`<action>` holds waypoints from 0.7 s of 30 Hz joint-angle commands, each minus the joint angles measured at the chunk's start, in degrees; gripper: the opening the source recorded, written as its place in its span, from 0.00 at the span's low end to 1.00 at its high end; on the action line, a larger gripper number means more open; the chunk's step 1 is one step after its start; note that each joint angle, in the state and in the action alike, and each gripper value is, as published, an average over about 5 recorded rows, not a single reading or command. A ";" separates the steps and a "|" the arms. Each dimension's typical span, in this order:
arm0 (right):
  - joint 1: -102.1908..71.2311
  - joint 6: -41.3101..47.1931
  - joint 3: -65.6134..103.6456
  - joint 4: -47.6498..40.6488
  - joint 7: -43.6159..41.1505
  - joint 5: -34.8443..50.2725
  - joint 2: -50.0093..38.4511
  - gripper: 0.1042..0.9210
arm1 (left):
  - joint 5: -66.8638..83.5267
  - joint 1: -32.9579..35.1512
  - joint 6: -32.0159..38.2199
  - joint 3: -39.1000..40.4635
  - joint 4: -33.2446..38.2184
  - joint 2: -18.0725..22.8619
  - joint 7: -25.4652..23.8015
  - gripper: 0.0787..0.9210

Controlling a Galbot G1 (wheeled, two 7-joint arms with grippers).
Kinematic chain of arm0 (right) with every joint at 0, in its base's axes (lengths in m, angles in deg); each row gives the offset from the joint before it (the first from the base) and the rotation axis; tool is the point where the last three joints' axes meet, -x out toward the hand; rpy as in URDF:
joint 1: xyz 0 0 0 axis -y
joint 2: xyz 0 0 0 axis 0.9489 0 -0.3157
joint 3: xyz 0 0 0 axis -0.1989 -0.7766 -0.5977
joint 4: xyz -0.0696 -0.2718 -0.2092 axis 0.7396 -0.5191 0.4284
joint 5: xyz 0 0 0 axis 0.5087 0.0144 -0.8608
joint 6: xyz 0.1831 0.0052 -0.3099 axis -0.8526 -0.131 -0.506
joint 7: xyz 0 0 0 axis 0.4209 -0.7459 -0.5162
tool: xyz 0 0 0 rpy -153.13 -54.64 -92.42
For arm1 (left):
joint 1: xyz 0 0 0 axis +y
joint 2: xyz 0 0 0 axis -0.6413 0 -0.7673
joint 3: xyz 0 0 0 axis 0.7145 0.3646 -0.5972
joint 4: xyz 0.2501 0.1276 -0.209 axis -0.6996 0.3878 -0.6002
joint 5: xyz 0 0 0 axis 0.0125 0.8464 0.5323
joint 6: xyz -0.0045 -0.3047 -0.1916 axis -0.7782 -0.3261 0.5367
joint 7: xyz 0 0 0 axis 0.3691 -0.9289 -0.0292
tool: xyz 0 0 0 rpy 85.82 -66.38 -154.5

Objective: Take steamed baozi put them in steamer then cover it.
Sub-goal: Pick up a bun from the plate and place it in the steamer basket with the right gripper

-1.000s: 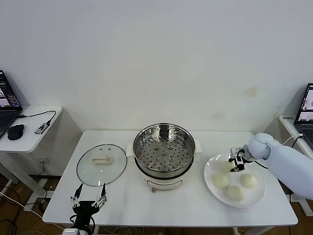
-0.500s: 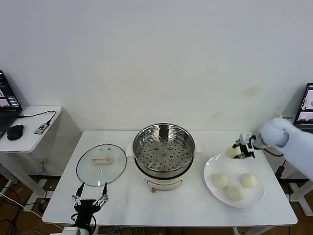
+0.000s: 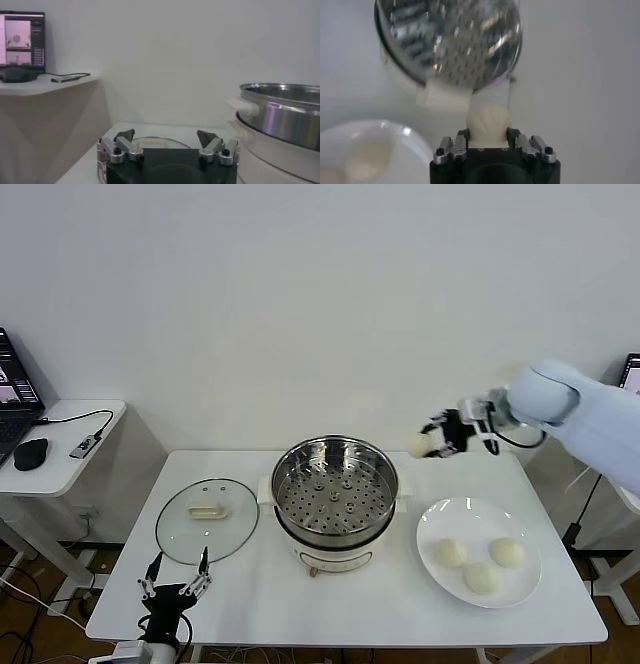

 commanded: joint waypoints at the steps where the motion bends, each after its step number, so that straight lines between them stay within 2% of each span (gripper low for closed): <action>1: 6.02 -5.03 -7.37 -2.89 1.30 1.76 13.54 0.46 | 1.95 0.05 0.61 -0.45 0.32 -0.69 0.69 0.88; 11: 0.88 -17.86 -10.08 -15.04 0.22 -13.58 26.59 0.48 | 1.99 0.34 1.11 -1.00 0.56 -1.05 1.15 0.88; 16: -1.40 -24.41 -9.51 -20.96 0.27 -22.48 29.31 0.49 | 2.01 -0.12 0.95 -0.82 0.64 -0.85 1.18 0.88; 21: -3.16 -28.01 -8.70 -24.49 0.73 -27.55 30.09 0.49 | 2.11 -0.41 0.93 -0.87 0.40 -0.93 1.18 0.88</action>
